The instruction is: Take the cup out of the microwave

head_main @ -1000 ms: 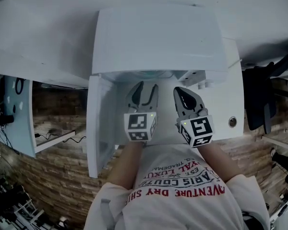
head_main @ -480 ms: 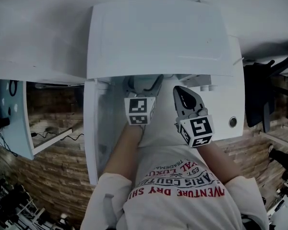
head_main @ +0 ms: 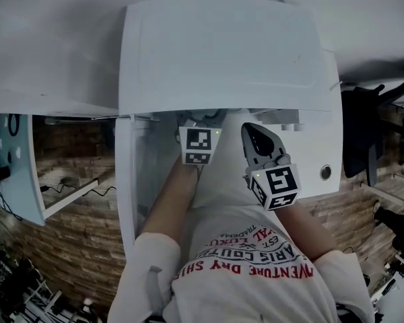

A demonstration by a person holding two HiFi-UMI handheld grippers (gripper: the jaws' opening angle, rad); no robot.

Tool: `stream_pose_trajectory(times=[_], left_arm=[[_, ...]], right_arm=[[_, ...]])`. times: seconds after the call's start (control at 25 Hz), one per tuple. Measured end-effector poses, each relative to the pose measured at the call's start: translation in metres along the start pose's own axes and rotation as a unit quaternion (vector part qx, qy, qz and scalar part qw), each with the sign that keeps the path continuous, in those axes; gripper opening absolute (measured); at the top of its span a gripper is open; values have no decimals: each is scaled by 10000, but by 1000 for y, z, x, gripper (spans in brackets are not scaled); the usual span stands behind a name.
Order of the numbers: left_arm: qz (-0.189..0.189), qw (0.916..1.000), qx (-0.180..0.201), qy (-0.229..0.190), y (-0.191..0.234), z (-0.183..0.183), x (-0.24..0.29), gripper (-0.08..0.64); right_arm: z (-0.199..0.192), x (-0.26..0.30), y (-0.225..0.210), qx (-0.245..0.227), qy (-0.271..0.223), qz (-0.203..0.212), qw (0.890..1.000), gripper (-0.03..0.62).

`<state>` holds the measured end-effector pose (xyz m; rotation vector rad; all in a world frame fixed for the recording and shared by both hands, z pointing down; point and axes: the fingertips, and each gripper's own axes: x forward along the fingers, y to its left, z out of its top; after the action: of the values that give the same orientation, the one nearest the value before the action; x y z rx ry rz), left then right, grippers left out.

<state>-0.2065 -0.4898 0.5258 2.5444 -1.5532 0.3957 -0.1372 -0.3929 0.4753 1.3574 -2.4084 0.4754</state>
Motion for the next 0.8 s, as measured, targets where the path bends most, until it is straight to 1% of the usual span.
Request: stream_pose_trajectory(times=[0.2,0.24,0.28,0.52,0.68,0.8], left_arm=[[118,9994,203,246,2,-10,4,423],[146,9992,191,325,3,-14,5,412],[162,9990,168,389,3,-17,5,376],[102,9986,182,484,3,-17,6,368],[69,9976,303,613,-2,-16,3,367],[58,9975,246,657,-7,-17,-5,365]], right_arm=[[-4,-1,-5,78,52,-147,9998,11],[-4,0,-5,93,60,-154,9998,11],[-5,0,-5,104,59,-158,9998,10],[-6,-1,-5,125,46,-182,9997,11],[-7,-5,-9,124,28,-275,9995,11],[-7,-10,-11,126,-4,-325,9994,11]])
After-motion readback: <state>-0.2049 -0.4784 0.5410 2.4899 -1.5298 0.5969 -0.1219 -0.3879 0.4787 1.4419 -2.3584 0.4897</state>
